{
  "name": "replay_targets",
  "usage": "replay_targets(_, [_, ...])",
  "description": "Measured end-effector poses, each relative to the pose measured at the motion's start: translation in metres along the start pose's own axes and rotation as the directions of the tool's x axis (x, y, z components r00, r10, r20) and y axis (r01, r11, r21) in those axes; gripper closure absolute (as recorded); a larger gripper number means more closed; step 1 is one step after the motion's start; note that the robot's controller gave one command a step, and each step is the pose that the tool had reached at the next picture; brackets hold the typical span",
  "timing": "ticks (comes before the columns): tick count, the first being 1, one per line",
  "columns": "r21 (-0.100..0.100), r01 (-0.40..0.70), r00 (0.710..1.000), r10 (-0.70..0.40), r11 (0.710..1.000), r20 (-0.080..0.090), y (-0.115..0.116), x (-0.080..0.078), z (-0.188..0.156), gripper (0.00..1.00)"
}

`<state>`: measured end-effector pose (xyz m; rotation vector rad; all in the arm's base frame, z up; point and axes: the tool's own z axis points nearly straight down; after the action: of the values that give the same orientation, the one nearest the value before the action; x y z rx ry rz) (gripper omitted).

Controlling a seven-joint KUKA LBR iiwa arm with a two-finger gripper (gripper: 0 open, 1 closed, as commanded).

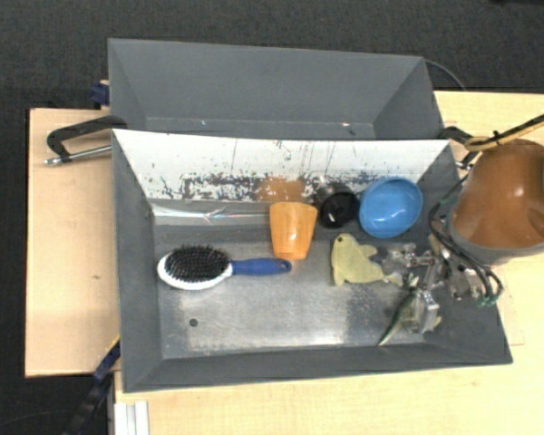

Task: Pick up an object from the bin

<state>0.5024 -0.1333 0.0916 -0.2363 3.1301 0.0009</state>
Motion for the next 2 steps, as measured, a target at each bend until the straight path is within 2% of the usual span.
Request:
replay_targets(1, [-0.001, 0.055, 0.999, -0.055, 0.999, -0.002, -0.0122, 0.0105, 0.0211, 0.00])
replay_targets(2, [-0.001, 0.058, 0.998, -0.058, 0.998, 0.001, -0.0110, 0.0094, 0.0200, 1.00])
